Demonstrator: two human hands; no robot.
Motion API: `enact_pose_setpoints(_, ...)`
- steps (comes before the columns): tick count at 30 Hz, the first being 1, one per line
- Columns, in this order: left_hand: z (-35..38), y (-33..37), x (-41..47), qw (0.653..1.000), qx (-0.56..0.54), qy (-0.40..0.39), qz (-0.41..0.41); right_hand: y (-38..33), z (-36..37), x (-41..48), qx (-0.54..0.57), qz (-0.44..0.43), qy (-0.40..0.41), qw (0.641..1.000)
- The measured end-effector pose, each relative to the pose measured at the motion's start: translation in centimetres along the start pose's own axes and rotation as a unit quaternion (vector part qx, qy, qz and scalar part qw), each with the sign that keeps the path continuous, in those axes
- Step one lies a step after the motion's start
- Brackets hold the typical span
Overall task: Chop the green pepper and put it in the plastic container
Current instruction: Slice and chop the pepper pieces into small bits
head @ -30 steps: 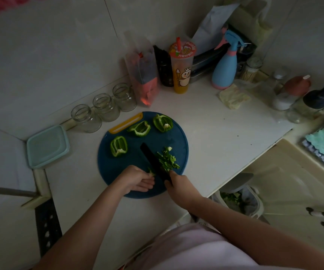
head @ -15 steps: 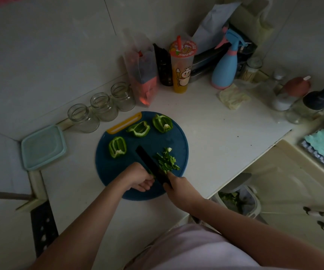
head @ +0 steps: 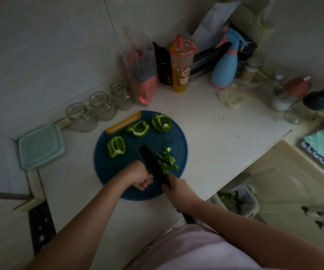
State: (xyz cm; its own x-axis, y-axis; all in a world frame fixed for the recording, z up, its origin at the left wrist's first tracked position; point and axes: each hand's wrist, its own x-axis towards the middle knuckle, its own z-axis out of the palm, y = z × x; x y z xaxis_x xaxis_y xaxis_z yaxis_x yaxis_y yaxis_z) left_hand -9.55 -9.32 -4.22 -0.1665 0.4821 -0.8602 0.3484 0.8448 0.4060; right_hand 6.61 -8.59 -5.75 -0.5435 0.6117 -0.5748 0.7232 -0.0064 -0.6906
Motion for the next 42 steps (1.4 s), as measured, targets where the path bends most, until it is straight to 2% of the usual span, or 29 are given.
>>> enact_pose_setpoints(6,-0.4,0.5,-0.2,0.999,0.031,-0.022,-0.012,0.0,-0.2,-0.1,0.079,0.028,-0.027,0.996)
enact_pose_setpoints(16,-0.8,1.3,0.1,0.983,0.18,-0.036,-0.007,0.2,0.0,0.1,0.005,-0.009,-0.019,1.0)
enact_pose_setpoints(22,-1.0,1.2,0.4,0.979,0.199,-0.043,0.007,-0.3,0.3,0.2,-0.017,-0.017,-0.001,1.0)
enact_pose_setpoints(35,-1.3,1.6,1.0,0.972,0.224,-0.073,-0.009,-0.4,0.3,1.0,0.129,0.034,-0.049,0.99)
enact_pose_setpoints(38,-1.4,1.6,0.9,0.973,0.222,-0.069,0.005,-0.8,0.8,1.2,0.094,0.018,-0.031,0.995)
enact_pose_setpoints(42,-1.4,1.3,0.9,0.977,0.203,-0.067,0.009,-1.4,1.5,1.6,-0.022,-0.017,0.014,1.0)
